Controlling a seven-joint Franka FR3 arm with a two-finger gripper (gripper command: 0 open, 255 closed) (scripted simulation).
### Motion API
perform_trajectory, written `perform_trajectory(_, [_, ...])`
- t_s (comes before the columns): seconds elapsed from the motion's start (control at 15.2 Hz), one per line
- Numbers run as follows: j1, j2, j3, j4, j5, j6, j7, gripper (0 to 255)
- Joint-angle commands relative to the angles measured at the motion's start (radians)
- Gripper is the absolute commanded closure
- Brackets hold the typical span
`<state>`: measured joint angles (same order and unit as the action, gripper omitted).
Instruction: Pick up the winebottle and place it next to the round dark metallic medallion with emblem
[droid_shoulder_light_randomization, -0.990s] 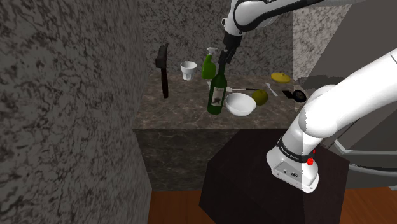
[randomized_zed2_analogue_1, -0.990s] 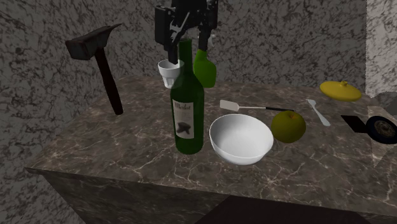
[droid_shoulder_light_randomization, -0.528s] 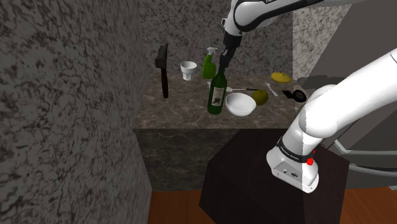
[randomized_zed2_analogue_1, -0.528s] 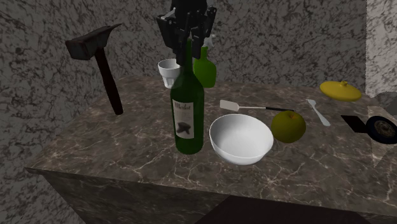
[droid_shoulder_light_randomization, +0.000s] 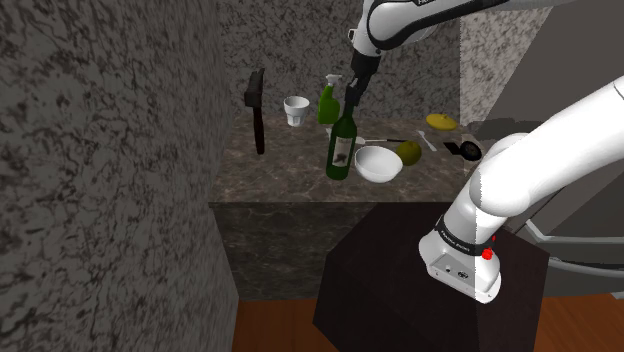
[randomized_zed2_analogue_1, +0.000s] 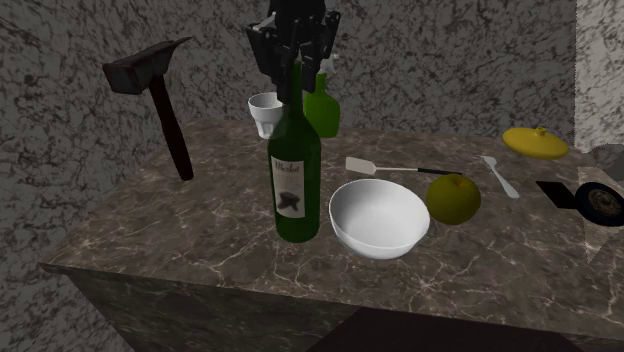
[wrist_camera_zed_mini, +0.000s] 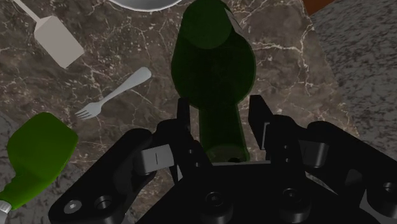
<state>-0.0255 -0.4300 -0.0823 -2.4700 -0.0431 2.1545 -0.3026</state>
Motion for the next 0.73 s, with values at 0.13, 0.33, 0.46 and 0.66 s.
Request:
perform_trajectory(0.13, [0.000,-0.012,0.001,0.031,0.001,-0.043,0.000,255])
perform_trajectory(0.33, [0.000,-0.023,0.003,0.063,0.001,-0.086,0.000,255])
perform_trajectory(0.46, [0.001,-0.028,0.003,0.086,0.002,-0.114,0.000,255])
perform_trajectory(0.66, [0.001,-0.034,0.005,0.121,0.002,-0.156,0.000,255])
